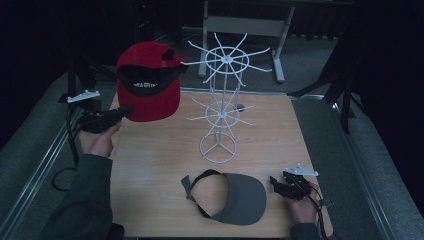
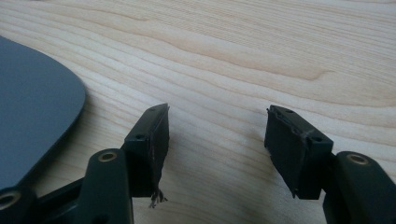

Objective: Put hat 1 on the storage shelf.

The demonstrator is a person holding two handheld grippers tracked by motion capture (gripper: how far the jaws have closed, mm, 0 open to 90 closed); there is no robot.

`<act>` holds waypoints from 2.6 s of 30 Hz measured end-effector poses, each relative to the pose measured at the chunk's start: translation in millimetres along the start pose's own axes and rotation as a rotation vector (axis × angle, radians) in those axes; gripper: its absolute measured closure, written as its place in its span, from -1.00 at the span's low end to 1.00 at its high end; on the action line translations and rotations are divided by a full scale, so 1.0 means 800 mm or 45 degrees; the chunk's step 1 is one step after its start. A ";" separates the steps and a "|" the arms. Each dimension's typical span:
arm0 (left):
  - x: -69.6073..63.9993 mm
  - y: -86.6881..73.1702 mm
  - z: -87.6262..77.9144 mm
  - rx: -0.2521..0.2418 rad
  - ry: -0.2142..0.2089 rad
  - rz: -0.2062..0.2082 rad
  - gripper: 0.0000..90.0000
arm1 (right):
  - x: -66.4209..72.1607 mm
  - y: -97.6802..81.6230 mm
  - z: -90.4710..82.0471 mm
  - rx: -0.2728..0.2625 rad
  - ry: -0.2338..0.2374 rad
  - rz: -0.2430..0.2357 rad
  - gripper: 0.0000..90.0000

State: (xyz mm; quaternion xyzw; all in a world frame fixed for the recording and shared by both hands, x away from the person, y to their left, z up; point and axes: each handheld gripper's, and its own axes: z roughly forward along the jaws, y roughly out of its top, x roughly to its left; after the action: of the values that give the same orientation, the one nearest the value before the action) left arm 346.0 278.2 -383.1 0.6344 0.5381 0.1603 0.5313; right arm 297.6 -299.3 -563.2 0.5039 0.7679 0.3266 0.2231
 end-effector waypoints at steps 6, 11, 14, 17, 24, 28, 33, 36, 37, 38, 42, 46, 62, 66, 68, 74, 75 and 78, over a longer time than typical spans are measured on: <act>-0.003 0.005 -0.001 -0.009 0.000 0.014 0.92 | 0.000 0.000 0.000 -0.002 0.002 0.001 -0.11; -0.006 0.011 -0.003 -0.019 -0.002 0.026 0.92 | 0.000 0.000 0.000 -0.003 0.002 0.001 -0.11; -0.008 0.013 -0.003 -0.029 -0.007 0.025 0.91 | -0.001 0.000 0.000 -0.004 0.003 0.001 -0.12; -0.010 0.016 -0.003 -0.032 -0.007 0.032 0.91 | -0.001 0.000 0.000 -0.006 0.005 0.001 -0.13; -0.015 0.022 -0.005 -0.045 -0.012 0.047 0.91 | 0.000 -0.001 0.002 -0.010 0.014 -0.007 -0.20; -0.018 0.026 -0.007 -0.062 -0.020 0.051 0.91 | 0.000 -0.001 0.002 -0.013 0.018 -0.011 -0.24; -0.021 0.031 -0.010 -0.079 -0.022 0.056 0.91 | 0.000 -0.001 0.002 -0.014 0.020 -0.012 -0.25; -0.023 0.035 -0.011 -0.089 -0.030 0.056 0.91 | 0.000 -0.001 0.002 -0.016 0.022 -0.013 -0.25; -0.024 0.037 -0.012 -0.094 -0.029 0.059 0.91 | 0.000 -0.001 0.002 -0.016 0.022 -0.013 -0.25; -0.025 0.039 -0.012 -0.097 -0.030 0.059 0.91 | 0.000 -0.001 0.002 -0.016 0.022 -0.014 -0.25; -0.029 0.047 -0.013 -0.117 -0.043 0.059 0.91 | 0.000 -0.002 0.002 -0.017 0.022 -0.013 -0.25; -0.036 0.053 -0.015 -0.133 -0.055 0.070 0.91 | 0.000 -0.002 0.002 -0.016 0.023 -0.014 -0.26; -0.059 0.061 -0.031 -0.204 -0.113 0.129 0.91 | 0.000 -0.002 0.002 -0.017 0.024 -0.015 -0.26; -0.062 0.061 -0.031 -0.204 -0.109 0.144 0.91 | 0.000 -0.002 0.002 -0.017 0.025 -0.015 -0.26; -0.064 0.061 -0.031 -0.205 -0.104 0.153 0.91 | 0.000 -0.002 0.002 -0.016 0.025 -0.015 -0.26; -0.065 0.057 -0.029 -0.205 -0.096 0.165 0.91 | 0.000 -0.002 0.002 -0.017 0.025 -0.016 -0.26; -0.065 0.057 -0.029 -0.205 -0.096 0.165 0.91 | 0.000 -0.002 0.002 -0.017 0.025 -0.016 -0.26; -0.063 0.053 -0.028 -0.203 -0.096 0.161 0.91 | 0.000 -0.002 0.002 -0.017 0.025 -0.016 -0.26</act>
State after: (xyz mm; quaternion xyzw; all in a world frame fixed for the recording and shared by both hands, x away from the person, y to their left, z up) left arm 332.1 252.5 -320.4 0.6283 0.4623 0.2118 0.5888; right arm 297.8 -299.1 -565.4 0.4943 0.7710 0.3352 0.2208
